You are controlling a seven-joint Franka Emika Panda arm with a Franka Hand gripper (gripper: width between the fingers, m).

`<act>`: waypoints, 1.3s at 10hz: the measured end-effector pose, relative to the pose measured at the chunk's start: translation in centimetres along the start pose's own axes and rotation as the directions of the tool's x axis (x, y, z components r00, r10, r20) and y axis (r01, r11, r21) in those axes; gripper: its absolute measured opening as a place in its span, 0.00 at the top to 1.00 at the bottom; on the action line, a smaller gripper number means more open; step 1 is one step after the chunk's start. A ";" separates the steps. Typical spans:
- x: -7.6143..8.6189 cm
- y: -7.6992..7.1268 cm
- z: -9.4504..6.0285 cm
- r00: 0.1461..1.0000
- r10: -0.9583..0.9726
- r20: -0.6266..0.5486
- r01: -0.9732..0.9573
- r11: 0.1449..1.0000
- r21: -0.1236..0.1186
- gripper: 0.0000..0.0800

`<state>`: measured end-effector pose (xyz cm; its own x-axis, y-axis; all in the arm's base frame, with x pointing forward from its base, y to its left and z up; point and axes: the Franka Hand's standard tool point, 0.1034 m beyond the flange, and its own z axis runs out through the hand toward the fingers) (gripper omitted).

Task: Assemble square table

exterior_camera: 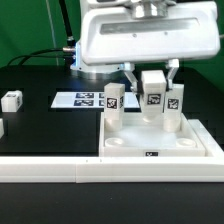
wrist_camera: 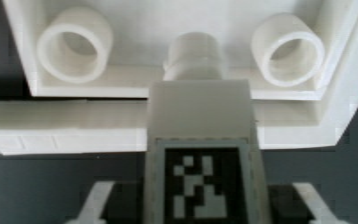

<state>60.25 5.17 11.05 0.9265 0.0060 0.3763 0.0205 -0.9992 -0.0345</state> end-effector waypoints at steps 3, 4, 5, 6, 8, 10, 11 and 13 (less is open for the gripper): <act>0.5 0.8 -0.1 0.992 -0.011 -0.128 0.005 0.999 -0.043 0.64; 0.4 0.8 -0.1 0.985 -0.014 -0.170 0.005 0.999 -0.053 0.64; 0.6 0.4 -0.1 0.985 -0.014 -0.171 0.005 0.999 -0.048 0.64; 0.9 -0.1 0.0 0.985 -0.011 -0.173 0.004 0.999 -0.040 0.64; 1.1 -1.9 0.5 0.985 -0.009 -0.175 0.006 1.000 -0.019 0.64; 1.1 -3.0 0.7 0.981 -0.015 -0.196 0.012 1.000 -0.014 0.64; 1.1 -2.8 0.8 0.981 -0.015 -0.194 0.012 1.000 -0.016 0.64; 1.1 -2.8 0.8 0.981 -0.015 -0.193 0.012 1.000 -0.016 0.64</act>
Offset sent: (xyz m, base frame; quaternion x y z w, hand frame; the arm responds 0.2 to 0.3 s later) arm 0.0002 0.0162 0.0036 0.0358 0.1861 0.0362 0.9812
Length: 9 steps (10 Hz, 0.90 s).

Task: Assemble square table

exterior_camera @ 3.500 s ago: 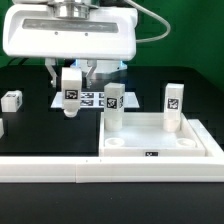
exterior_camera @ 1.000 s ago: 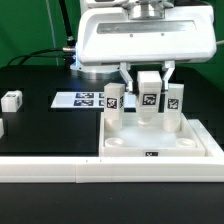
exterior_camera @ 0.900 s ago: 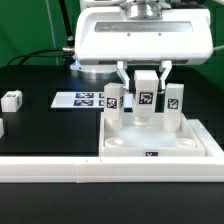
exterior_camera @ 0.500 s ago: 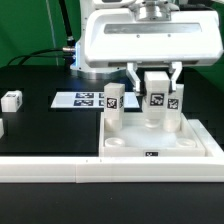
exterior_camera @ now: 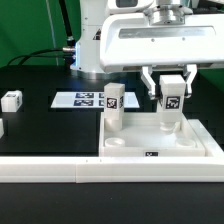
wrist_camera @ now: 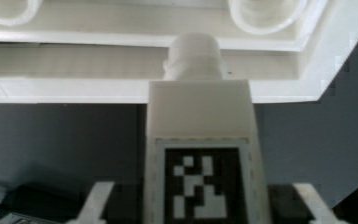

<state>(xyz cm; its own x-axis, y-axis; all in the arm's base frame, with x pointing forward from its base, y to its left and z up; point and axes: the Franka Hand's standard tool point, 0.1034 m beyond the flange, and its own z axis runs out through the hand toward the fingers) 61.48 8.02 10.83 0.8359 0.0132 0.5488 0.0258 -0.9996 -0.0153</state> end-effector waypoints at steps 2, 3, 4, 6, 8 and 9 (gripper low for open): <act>-0.6 -1.1 0.1 1.000 -0.012 -0.014 0.012 1.000 0.006 0.64; -0.7 -1.7 0.1 1.000 -0.020 -0.013 0.020 1.000 0.012 0.64; -0.8 -1.9 0.2 1.000 -0.022 -0.012 0.022 1.000 0.013 0.64; -1.1 -2.3 0.3 1.000 -0.029 -0.010 0.030 0.999 0.016 0.64; -1.6 -2.5 0.8 0.999 -0.034 -0.003 0.034 0.999 0.017 0.64; -1.6 -2.6 0.9 0.999 -0.037 -0.001 0.037 0.999 0.018 0.64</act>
Offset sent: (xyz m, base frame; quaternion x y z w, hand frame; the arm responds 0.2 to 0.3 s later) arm -0.0061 0.0138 -0.0009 0.0088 0.0090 0.0191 0.9997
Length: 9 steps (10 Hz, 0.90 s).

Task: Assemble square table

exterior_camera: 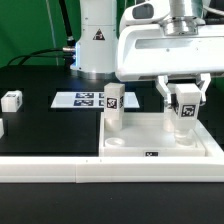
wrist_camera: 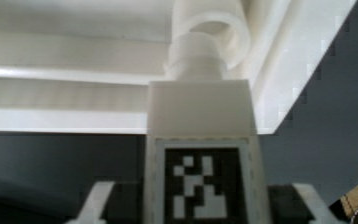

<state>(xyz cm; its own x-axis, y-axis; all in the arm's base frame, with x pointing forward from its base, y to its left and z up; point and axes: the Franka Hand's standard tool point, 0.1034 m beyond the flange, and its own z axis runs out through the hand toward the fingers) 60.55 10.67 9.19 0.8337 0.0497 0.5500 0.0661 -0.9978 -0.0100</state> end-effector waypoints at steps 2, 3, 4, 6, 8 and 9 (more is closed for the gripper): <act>-0.4 0.0 0.3 1.000 -0.001 0.006 0.001 1.000 -0.001 0.64; -0.2 0.0 0.4 1.000 -0.001 0.002 0.001 1.000 -0.002 0.64; -0.1 0.0 0.5 1.000 -0.002 -0.002 0.002 1.000 -0.002 0.64; 0.0 0.0 0.5 1.000 -0.003 -0.016 0.003 1.000 -0.005 0.64; 0.0 -0.2 0.6 1.000 -0.006 -0.019 0.006 1.000 -0.004 0.64; -0.2 -0.4 0.7 1.000 -0.008 -0.019 0.008 1.000 -0.003 0.64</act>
Offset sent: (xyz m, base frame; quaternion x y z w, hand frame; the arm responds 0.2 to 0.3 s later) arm 0.0079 0.0063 -0.0069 0.0011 0.0080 -0.0001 1.0000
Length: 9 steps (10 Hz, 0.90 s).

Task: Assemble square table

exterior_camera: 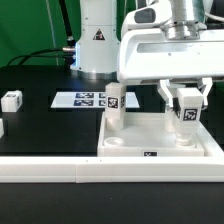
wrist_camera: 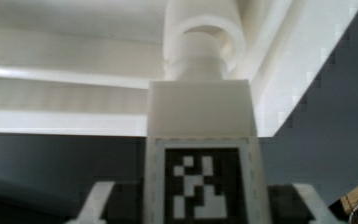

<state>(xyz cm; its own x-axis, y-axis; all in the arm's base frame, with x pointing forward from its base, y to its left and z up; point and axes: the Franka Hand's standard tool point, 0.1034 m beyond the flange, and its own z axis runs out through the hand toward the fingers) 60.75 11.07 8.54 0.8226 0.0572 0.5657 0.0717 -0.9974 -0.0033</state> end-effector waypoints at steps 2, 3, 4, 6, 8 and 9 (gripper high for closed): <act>-0.7 -0.4 0.4 1.000 -0.005 0.011 0.005 1.000 0.004 0.64; -0.8 -0.4 0.5 1.000 -0.006 0.013 0.006 1.000 0.004 0.64; -0.9 -0.4 0.6 1.000 -0.006 0.016 0.006 1.000 0.004 0.64; -1.3 -0.3 0.8 1.000 -0.008 0.018 0.008 1.000 0.001 0.64; -1.4 -0.3 0.8 1.000 -0.010 0.011 0.010 1.000 -0.001 0.64; -1.4 -0.3 0.8 1.000 -0.009 0.014 0.009 1.000 0.000 0.64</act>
Offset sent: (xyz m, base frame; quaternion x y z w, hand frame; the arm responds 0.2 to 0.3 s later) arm -0.0010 0.0010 -0.0052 -0.0020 0.0042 -0.0018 1.0000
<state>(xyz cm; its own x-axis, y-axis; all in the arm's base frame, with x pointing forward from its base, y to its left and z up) 60.04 11.34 7.07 0.8296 0.0669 0.5543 0.0790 -0.9969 0.0021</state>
